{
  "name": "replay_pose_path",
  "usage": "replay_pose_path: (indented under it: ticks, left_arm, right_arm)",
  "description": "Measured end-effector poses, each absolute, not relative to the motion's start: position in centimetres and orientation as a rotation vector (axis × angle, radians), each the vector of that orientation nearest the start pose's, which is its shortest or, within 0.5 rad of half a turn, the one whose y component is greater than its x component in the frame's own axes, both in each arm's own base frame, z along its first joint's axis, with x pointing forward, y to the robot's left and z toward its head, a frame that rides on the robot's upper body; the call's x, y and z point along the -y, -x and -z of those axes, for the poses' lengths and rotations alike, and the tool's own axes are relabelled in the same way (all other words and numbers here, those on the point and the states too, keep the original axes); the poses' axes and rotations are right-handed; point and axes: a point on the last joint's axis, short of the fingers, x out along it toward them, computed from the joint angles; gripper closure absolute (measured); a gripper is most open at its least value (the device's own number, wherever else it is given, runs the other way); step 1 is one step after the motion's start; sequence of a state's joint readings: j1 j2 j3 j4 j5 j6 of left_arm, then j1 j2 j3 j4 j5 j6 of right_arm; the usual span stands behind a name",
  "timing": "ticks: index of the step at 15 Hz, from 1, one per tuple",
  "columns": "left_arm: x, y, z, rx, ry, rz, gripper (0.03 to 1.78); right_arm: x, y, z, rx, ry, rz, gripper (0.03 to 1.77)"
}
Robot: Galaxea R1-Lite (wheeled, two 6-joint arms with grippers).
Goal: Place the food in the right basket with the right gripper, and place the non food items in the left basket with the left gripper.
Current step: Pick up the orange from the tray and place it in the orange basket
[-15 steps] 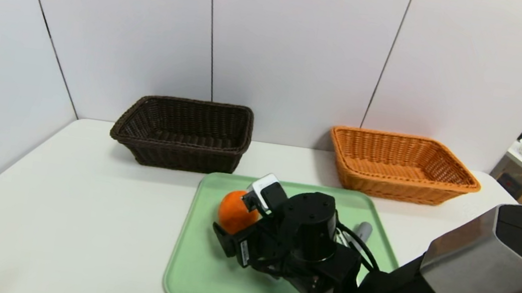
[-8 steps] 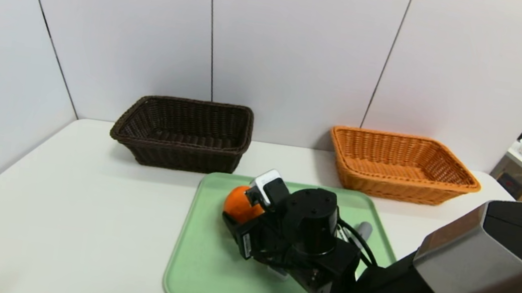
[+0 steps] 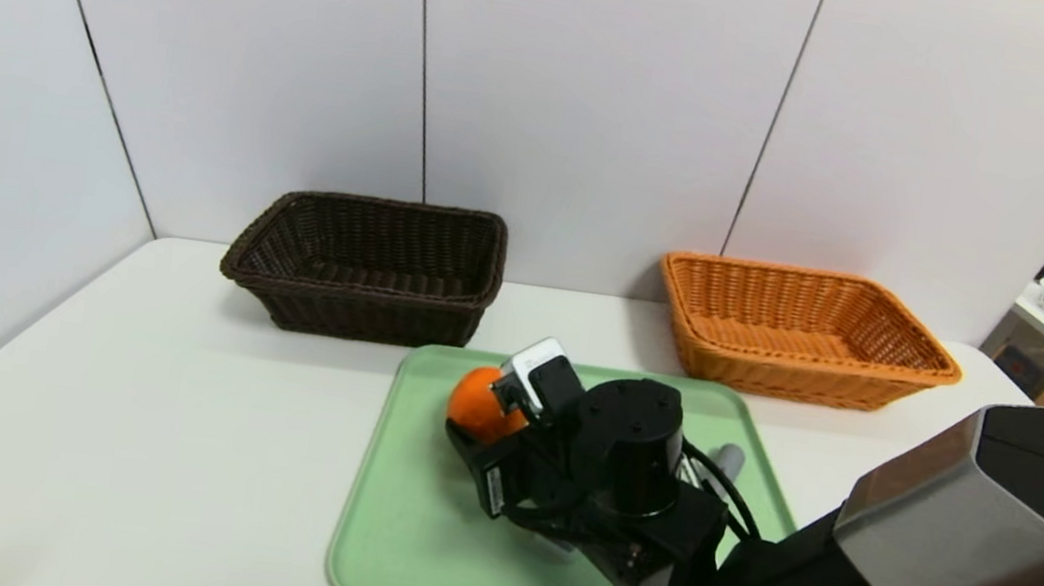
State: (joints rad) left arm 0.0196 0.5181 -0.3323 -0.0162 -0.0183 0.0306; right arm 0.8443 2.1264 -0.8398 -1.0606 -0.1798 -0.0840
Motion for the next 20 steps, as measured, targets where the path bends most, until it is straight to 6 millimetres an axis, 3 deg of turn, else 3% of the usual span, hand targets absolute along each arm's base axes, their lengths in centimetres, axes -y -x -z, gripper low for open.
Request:
replay_pose_path:
  ticks: [5,9,14,20]
  left_arm:
    - [0.0,-2.5,-17.1,-0.170,-0.027,0.003,0.12]
    - [0.0,-2.4,-16.8,-0.175,-0.027,0.009,0.12]
    - [0.0,-2.4,-16.9,-0.170,-0.027,0.010,0.12]
    - [0.0,-2.5,-17.2,-0.165,-0.027,0.016,0.12]
  right_arm:
    - [-27.0,-24.2,-11.0,-0.124,0.213,-0.665,0.67]
    - [-24.8,-23.5,-14.0,-0.077,0.213,-0.614,0.67]
    - [-20.7,-24.0,-17.2,-0.023,0.230,-0.517,0.67]
    - [-16.4,-25.9,-18.7,0.018,0.255,-0.410,0.67]
